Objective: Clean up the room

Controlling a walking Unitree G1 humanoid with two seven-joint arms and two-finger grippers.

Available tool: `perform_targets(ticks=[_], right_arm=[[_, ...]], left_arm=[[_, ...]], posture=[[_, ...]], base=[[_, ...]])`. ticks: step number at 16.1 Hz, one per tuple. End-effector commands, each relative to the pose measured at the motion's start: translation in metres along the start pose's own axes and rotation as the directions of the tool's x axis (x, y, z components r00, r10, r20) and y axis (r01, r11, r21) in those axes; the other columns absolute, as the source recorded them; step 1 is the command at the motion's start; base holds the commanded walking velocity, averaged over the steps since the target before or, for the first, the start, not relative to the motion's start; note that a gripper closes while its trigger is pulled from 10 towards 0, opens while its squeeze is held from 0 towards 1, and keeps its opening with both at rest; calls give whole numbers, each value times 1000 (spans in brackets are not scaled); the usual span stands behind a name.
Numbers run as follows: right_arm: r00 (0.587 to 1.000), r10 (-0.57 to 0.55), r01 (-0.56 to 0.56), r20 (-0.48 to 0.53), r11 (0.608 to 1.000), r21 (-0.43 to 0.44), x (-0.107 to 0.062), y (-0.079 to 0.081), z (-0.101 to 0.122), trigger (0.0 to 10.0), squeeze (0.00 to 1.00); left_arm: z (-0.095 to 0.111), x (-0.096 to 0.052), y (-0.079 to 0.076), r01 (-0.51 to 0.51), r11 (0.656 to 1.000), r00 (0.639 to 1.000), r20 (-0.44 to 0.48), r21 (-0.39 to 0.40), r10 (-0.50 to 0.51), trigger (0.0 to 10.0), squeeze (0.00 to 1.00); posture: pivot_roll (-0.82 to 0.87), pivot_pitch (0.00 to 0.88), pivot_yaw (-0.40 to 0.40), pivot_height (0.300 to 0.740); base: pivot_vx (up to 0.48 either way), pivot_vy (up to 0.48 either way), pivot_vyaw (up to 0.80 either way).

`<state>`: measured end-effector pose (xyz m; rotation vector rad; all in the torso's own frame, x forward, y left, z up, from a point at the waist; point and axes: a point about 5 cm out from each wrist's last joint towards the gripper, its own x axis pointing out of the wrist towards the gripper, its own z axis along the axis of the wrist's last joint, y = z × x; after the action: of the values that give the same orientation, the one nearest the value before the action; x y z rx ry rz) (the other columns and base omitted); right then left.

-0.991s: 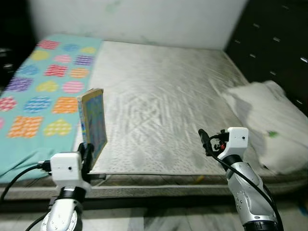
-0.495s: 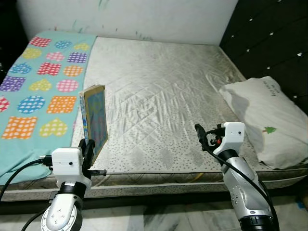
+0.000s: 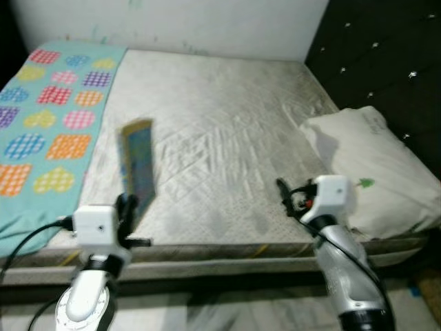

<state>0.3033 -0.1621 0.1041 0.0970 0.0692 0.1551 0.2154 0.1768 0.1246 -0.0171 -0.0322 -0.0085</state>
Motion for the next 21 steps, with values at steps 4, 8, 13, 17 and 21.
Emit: perform_targets(ticks=[4,8,13,17,21], right_arm=[[1000,-11,11,-12,1000,-25,-7,-7,-2,10000,0],[1000,-11,11,-5,1000,-25,-6,-6,-1,10000,0],[1000,-6,6,-5,1000,-28,-6,-5,-1,10000,0],[1000,-6,6,-5,1000,-31,-5,-5,-1,10000,0],[1000,-12,12,0,999,-35,-3,-7,0,10000,0]], left_arm=[[8,2,-11,86,995,995,52,-50,-83,10000,0],[10,2,-14,123,990,991,64,-74,-118,10000,0],[10,1,-14,132,987,990,66,-87,-126,10000,0],[9,1,-13,125,988,991,55,-89,-121,10000,0],[8,1,-14,129,987,991,53,-94,-124,10000,0]], posture=[[30,93,-101,740],[27,94,-97,740],[30,98,-99,740],[33,98,-101,740],[33,92,-101,740]], base=[[0,0,0],[121,0,0],[289,0,0],[284,0,0],[252,0,0]])
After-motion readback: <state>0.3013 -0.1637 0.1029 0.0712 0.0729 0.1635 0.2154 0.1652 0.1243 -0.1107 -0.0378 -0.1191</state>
